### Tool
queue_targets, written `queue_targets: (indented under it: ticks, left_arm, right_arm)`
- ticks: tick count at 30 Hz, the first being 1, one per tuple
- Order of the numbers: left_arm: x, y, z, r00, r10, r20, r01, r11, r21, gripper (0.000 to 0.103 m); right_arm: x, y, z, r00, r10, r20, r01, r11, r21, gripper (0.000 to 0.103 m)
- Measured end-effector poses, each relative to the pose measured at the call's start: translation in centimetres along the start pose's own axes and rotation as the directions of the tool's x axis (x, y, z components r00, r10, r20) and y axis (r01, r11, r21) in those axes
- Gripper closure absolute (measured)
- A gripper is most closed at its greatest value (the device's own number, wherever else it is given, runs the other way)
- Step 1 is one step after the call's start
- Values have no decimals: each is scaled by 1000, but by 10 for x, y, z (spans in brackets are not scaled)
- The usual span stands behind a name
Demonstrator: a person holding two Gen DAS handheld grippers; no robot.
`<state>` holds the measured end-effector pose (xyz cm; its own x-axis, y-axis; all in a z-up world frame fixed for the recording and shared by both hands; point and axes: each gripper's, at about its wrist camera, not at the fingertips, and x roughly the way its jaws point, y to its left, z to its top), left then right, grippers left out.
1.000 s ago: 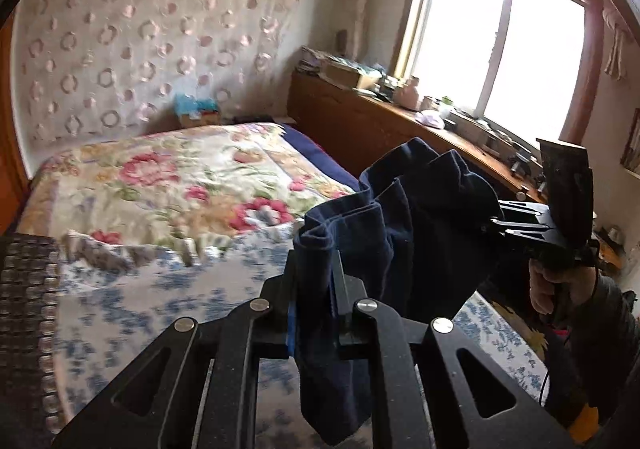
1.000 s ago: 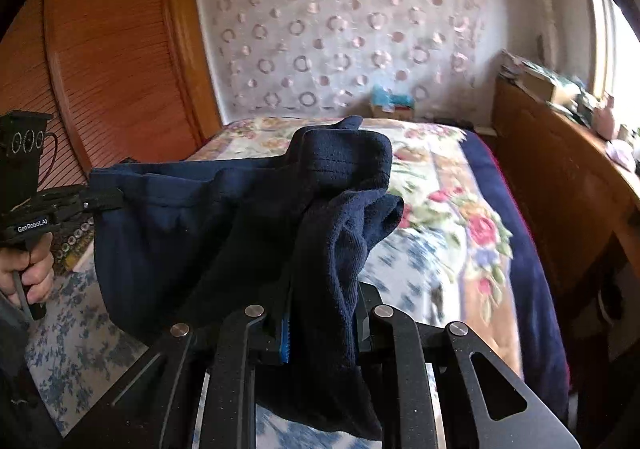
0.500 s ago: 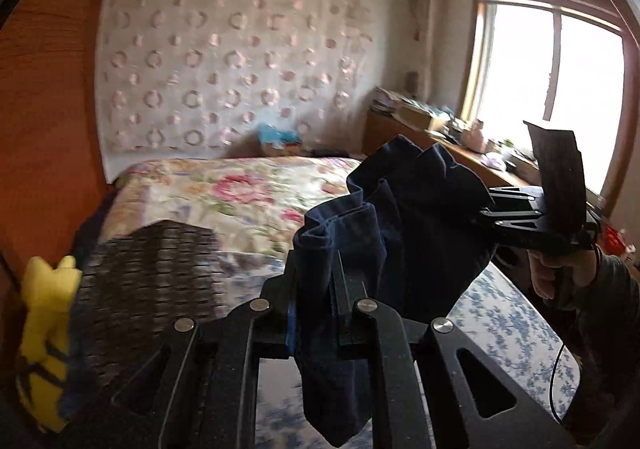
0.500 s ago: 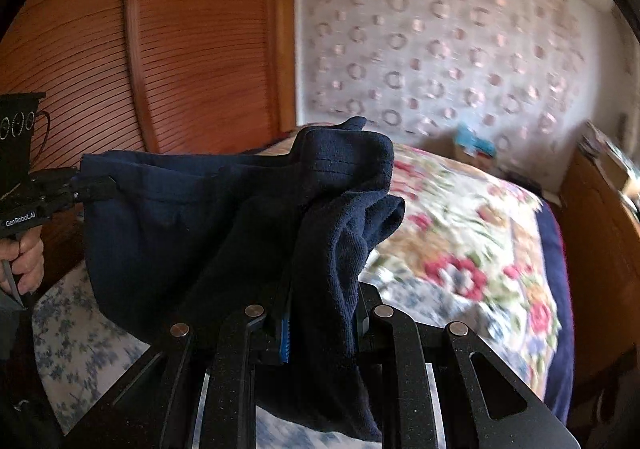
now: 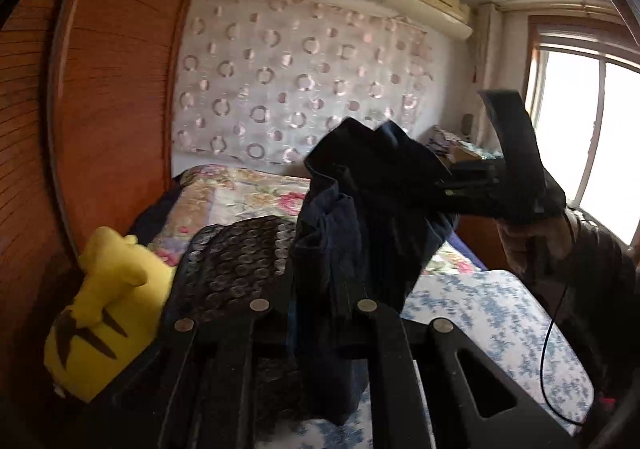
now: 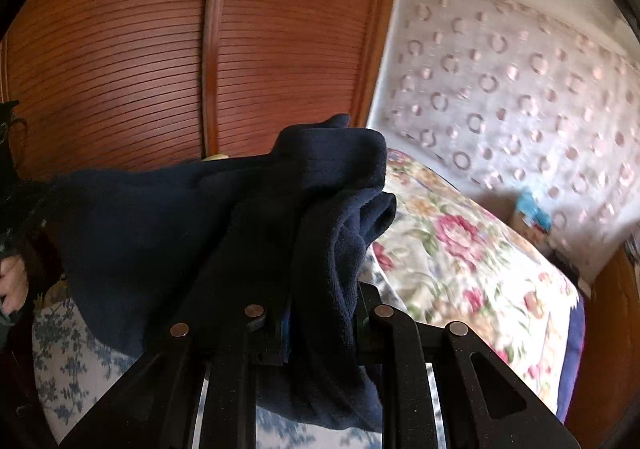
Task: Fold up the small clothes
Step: 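Carry the folded shirt with both tools toward the black patterned cloth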
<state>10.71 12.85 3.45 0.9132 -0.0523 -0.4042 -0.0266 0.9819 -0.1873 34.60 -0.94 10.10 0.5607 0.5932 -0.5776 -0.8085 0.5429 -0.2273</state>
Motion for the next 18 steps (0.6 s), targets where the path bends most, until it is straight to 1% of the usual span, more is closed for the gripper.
queue_targets:
  ticks: [3, 5, 8, 12, 15, 18]
  left_arm:
    - [1, 17, -11, 999, 37, -12, -37, 999, -24, 91]
    - [1, 29, -20, 999, 42, -22, -43, 998, -53, 91]
    - [-1, 39, -32, 997, 66, -33, -68, 995, -75, 91]
    - [2, 53, -43, 995, 89, -47, -94, 989, -114, 91]
    - [4, 57, -51, 992, 113, -60, -120, 986, -113, 91]
    - [11, 66, -58, 988, 129, -90, -140, 981, -133, 91]
  right_arm:
    - [20, 4, 17, 1000, 16, -14, -17, 998, -59, 83]
    - [36, 10, 28, 999, 28, -22, -30, 995, -97, 83]
    - [48, 15, 34, 998, 27, -49, -34, 989, -142, 83]
    - [68, 19, 44, 997, 45, -61, -54, 987, -155, 83]
    - [75, 23, 46, 997, 57, -57, -66, 981, -183, 83]
    - [89, 31, 45, 994, 65, -84, -81, 976, -204, 81]
